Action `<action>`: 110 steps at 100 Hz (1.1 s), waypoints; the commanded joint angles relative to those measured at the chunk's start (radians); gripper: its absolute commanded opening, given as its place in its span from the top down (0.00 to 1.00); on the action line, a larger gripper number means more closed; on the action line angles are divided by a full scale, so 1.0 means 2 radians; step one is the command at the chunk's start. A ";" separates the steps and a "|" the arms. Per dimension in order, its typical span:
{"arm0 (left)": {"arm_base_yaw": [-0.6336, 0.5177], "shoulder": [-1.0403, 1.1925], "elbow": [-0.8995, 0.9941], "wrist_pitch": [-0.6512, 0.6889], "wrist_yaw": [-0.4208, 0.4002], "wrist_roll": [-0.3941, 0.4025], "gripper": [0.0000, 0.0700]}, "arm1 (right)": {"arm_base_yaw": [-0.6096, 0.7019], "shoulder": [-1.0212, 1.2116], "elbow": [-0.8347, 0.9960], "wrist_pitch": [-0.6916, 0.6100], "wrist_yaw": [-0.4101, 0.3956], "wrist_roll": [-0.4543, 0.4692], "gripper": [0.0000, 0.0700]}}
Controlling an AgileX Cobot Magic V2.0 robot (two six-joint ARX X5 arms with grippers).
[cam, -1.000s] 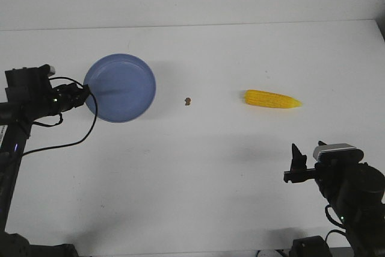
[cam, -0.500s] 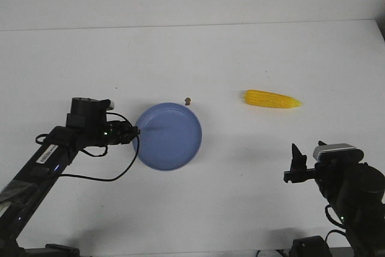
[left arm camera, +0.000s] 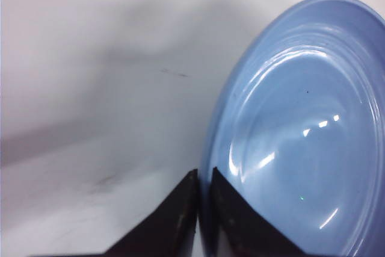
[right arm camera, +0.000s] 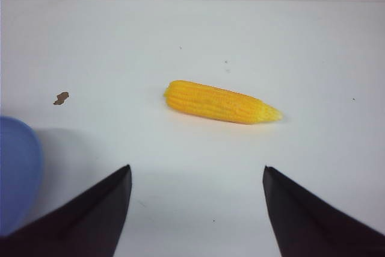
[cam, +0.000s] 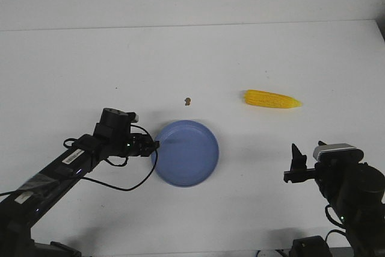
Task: Place corn on plate with both arms
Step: 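Drag the blue plate with the left gripper toward the table center, then release the plate and pull the left gripper back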
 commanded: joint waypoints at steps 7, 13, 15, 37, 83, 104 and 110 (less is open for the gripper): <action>-0.007 0.033 0.005 0.004 0.001 -0.005 0.98 | 0.001 0.002 0.008 0.003 0.000 0.003 0.34; -0.008 0.043 0.005 0.005 0.001 -0.006 0.98 | 0.001 0.002 0.008 0.003 0.000 0.003 0.34; -0.008 0.046 0.005 0.005 0.001 -0.007 0.98 | 0.001 0.002 0.008 0.003 0.000 0.003 0.34; -0.008 0.060 0.005 0.005 0.001 -0.006 0.97 | 0.001 0.002 0.008 0.003 0.000 0.003 0.34; -0.006 0.056 0.005 0.002 0.002 -0.006 0.44 | 0.001 0.002 0.008 0.004 0.000 0.003 0.34; 0.013 0.001 0.005 0.014 0.004 0.008 0.44 | 0.001 0.002 0.008 0.004 0.000 0.003 0.34; 0.021 -0.025 0.005 0.011 0.004 0.022 0.44 | 0.001 0.002 0.008 0.004 0.000 0.003 0.34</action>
